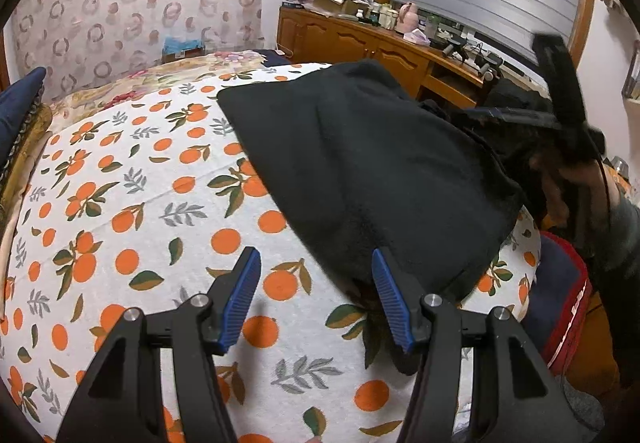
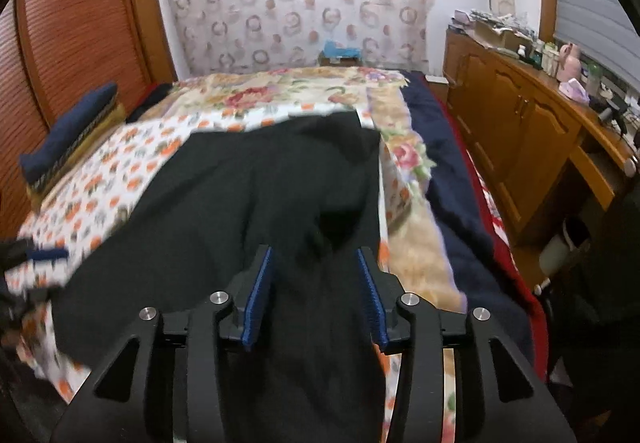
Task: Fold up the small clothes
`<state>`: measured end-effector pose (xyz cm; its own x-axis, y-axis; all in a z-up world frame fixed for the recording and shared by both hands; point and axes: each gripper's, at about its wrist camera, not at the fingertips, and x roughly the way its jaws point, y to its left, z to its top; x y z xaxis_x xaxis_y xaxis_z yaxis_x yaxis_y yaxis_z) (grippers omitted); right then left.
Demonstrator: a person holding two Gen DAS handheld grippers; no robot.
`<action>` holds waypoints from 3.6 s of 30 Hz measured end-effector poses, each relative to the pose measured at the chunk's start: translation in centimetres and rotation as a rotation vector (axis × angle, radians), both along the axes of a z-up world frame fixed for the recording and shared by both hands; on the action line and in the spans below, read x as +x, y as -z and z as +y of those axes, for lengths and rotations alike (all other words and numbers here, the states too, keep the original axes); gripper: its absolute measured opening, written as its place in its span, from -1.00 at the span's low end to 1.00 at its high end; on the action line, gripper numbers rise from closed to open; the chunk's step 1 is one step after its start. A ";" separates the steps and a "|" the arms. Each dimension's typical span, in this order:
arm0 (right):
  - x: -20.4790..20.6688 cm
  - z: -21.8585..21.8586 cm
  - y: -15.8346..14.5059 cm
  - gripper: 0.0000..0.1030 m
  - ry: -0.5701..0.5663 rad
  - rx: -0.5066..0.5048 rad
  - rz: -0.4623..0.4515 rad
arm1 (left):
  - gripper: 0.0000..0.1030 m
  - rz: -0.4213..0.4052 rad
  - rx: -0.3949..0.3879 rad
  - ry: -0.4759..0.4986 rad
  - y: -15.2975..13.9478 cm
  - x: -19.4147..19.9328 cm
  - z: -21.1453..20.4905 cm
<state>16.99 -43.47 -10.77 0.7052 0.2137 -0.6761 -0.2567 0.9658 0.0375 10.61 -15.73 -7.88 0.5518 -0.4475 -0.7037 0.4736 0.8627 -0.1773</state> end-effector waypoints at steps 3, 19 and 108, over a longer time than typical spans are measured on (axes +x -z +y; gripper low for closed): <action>-2.0 -0.5 0.8 -0.14 0.011 -0.017 0.004 | 0.11 0.003 0.007 0.001 0.1 -0.1 -0.1; -7.1 -3.6 3.5 -0.10 0.080 0.022 0.061 | 0.11 0.023 -0.035 0.043 0.0 -2.4 0.0; 19.3 -1.4 1.4 0.17 -0.012 0.055 0.063 | 0.07 0.212 -0.126 -0.080 1.8 26.4 -0.4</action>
<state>36.30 -44.89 -12.15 0.6591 0.2600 -0.7057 -0.2638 0.9587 0.1068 37.02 -16.09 -9.73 0.4350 -0.4995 -0.7492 0.3455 0.8610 -0.3734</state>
